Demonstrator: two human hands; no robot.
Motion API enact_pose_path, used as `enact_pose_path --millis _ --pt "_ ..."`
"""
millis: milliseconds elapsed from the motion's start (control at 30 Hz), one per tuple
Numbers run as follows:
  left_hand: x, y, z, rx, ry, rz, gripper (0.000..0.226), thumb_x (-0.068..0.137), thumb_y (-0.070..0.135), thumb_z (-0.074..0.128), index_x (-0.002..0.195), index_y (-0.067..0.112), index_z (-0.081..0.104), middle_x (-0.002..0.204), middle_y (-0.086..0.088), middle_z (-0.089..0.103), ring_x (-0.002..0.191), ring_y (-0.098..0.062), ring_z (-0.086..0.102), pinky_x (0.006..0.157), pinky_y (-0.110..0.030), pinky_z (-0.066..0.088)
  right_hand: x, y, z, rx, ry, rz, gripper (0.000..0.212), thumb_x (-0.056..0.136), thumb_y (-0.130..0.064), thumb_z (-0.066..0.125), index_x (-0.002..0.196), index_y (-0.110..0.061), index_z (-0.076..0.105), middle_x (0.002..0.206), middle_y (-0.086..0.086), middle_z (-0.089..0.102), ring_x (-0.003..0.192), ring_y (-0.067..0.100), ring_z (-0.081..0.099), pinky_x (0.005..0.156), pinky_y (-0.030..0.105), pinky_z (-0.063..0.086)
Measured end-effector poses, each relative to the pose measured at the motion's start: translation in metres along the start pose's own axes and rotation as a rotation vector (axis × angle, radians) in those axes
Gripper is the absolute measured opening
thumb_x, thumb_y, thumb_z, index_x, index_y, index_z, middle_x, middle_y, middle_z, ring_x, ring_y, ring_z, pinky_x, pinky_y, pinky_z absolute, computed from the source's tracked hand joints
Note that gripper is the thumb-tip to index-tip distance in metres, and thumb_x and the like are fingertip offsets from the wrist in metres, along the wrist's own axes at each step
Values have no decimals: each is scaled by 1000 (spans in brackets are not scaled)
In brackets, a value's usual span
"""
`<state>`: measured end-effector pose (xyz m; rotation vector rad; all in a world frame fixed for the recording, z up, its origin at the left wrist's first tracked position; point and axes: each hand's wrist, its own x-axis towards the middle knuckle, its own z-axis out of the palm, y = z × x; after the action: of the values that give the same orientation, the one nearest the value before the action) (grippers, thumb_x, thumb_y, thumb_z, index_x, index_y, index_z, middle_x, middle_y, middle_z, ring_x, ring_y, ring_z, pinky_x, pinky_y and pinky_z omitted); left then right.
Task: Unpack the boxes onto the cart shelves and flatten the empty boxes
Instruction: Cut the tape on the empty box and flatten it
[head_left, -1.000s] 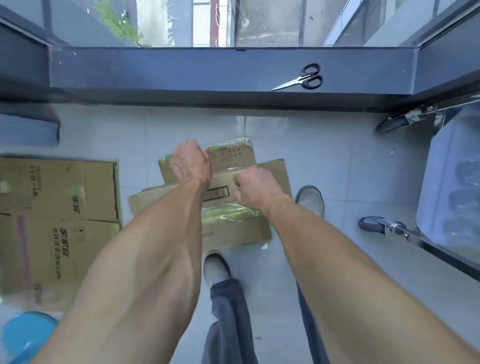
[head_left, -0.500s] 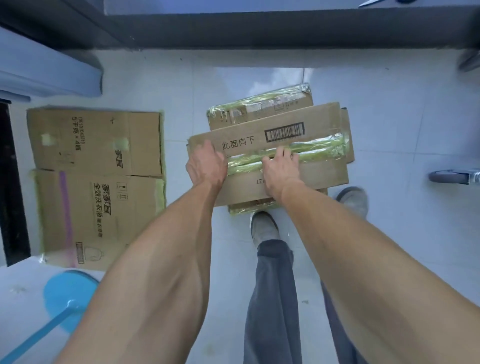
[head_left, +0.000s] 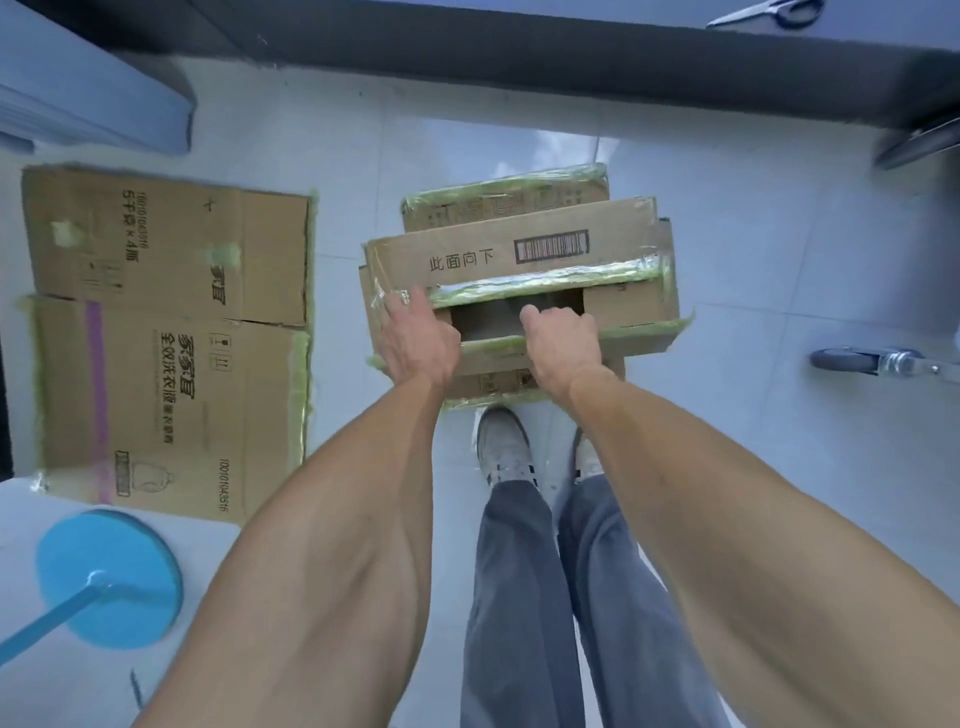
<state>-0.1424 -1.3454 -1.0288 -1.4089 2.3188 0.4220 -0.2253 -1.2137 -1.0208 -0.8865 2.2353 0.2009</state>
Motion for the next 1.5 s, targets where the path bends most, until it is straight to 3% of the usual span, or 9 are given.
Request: enact_pose_path --millis 233,433,567,733,967,1067,1167,1367,1500 --pt "-9 7 -75 -146 421 -65 51 94 19 38 144 13 38 158 -21 24 143 -36 29 117 -48 21 -25 -22 -69 167 297 -129 30 88 3 46 95 -22 32 73 2 48 60 29 47 58 37 31" --pt "16 33 -173 -96 655 212 58 95 26 41 152 21 34 161 -22 22 146 -33 28 115 -53 23 -40 -43 -129 372 438 -16 28 80 6 44 92 -18 36 57 0 41 51 20 38 46 34 35" --pt "14 37 -174 -50 452 137 59 95 20 39 153 21 27 159 -18 25 144 -30 30 113 -45 27 -34 -30 -133 658 471 268 17 93 -13 53 108 -19 50 70 2 52 64 23 49 61 33 40" --pt "-7 33 -98 8 -57 75 46 95 21 44 141 17 40 134 -17 46 123 -32 50 98 -44 40 -23 11 -90 893 433 690 16 96 -20 54 109 -11 52 93 12 61 82 29 55 68 33 39" --pt "-37 31 6 129 -623 221 80 90 27 56 157 31 12 165 -15 -1 147 -37 25 118 -51 27 -15 31 -21 1316 410 802 22 97 -30 49 93 -12 61 95 8 66 85 27 56 69 29 37" --pt "-38 40 21 167 -652 241 99 80 30 63 158 33 3 164 -17 -10 150 -37 16 119 -52 25 -15 37 -6 1825 357 1023 39 95 -39 42 73 -13 60 78 5 66 75 27 61 65 34 51" --pt "-29 49 18 83 -658 311 91 80 53 51 158 29 11 162 -22 10 145 -39 27 116 -51 30 -14 50 3 2215 235 972 36 95 -22 38 83 -2 65 84 18 72 81 31 70 77 40 62" --pt "-13 62 15 -109 -533 298 96 67 91 36 138 29 51 133 -9 60 124 -32 52 105 -47 41 6 39 20 1856 63 676 28 89 6 48 87 -14 68 75 2 68 61 12 64 48 20 53" --pt "0 44 10 10 -505 339 69 67 84 42 102 28 65 98 -2 68 96 -25 60 86 -40 49 18 11 52 1633 84 574 18 87 -4 58 86 -20 66 79 -5 67 75 14 61 59 13 48"
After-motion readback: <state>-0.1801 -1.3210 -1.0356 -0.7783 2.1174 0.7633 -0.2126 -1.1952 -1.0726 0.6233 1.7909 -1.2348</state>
